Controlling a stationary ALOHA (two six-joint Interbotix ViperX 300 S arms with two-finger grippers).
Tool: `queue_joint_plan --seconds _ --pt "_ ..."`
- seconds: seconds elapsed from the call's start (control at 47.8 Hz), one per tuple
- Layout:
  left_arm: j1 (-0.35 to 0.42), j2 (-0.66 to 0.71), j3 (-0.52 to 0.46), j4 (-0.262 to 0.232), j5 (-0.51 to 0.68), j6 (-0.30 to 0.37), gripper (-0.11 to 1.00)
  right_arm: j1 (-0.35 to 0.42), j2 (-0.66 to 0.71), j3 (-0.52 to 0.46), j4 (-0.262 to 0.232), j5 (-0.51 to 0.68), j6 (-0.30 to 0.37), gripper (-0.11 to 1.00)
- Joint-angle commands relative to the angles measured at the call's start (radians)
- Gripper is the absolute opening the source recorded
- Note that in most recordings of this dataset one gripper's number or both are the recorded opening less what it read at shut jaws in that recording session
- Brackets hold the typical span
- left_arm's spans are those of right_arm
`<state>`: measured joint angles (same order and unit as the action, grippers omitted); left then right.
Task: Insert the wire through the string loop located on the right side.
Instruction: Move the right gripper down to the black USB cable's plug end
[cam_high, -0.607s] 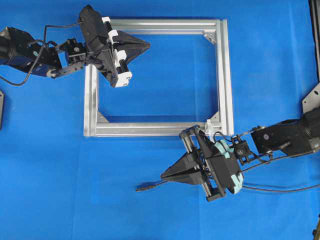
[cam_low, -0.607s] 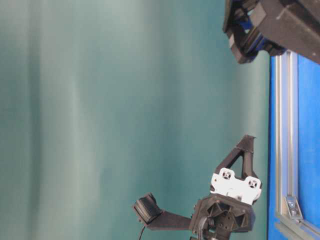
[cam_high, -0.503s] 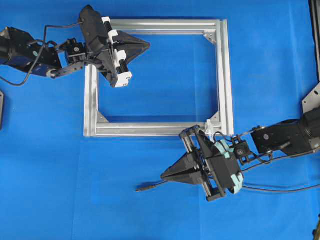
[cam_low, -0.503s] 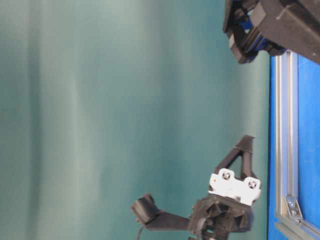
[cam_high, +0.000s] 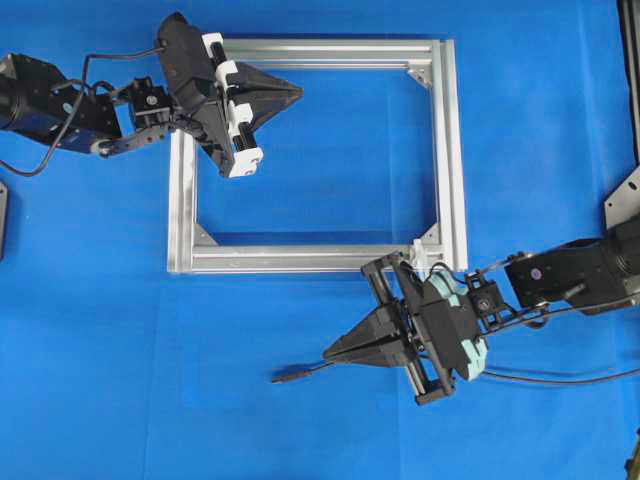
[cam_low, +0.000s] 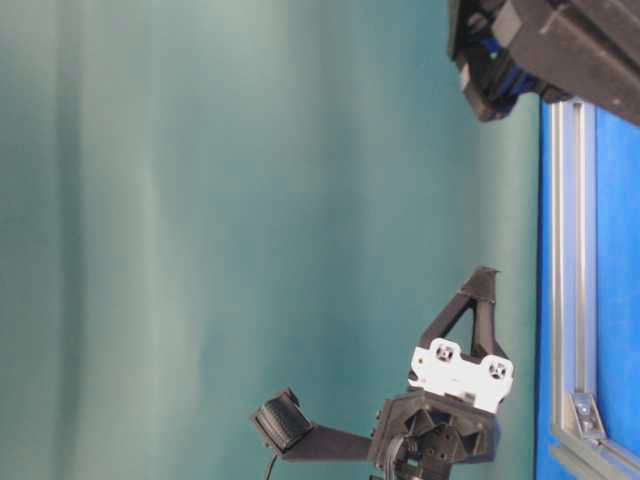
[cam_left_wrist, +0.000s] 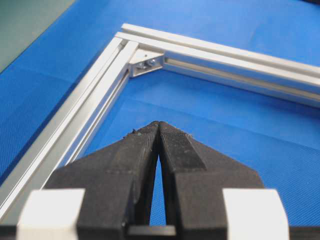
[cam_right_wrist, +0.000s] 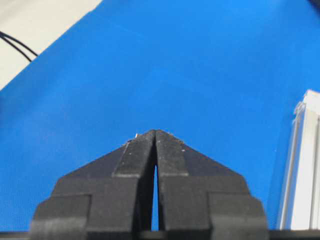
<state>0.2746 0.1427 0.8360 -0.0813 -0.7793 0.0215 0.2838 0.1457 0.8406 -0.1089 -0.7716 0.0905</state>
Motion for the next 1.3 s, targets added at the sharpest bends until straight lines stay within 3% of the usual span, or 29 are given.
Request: queue_joint_plan --seconds 0.0,0.126,0.23,0.356,0.461,0.817,1.277 --pt "-0.002 -0.031 -0.009 0.003 -0.005 0.002 0.00 0.012 -0.032 -0.008 0.002 -0.005 0.011 -0.01" --pt "-0.002 -0.031 -0.009 0.003 -0.005 0.002 0.00 0.026 -0.031 -0.008 0.002 -0.005 0.035 0.22" --pt "-0.002 -0.031 -0.009 0.003 -0.005 0.002 0.00 0.031 -0.031 -0.006 0.021 -0.005 0.060 0.56" --pt "-0.002 -0.031 -0.011 0.003 -0.005 0.002 0.00 0.032 -0.031 -0.006 0.054 -0.005 0.063 0.88" --pt "-0.002 -0.031 -0.009 0.003 -0.005 0.000 0.00 0.034 -0.028 -0.006 0.071 -0.002 0.063 0.83" --pt "0.000 -0.031 -0.009 0.003 -0.005 0.000 0.00 0.055 0.080 -0.029 0.167 -0.006 0.064 0.85" --pt "-0.002 -0.031 -0.008 0.003 -0.005 -0.002 0.00 0.069 0.236 -0.097 0.232 -0.006 0.064 0.84"
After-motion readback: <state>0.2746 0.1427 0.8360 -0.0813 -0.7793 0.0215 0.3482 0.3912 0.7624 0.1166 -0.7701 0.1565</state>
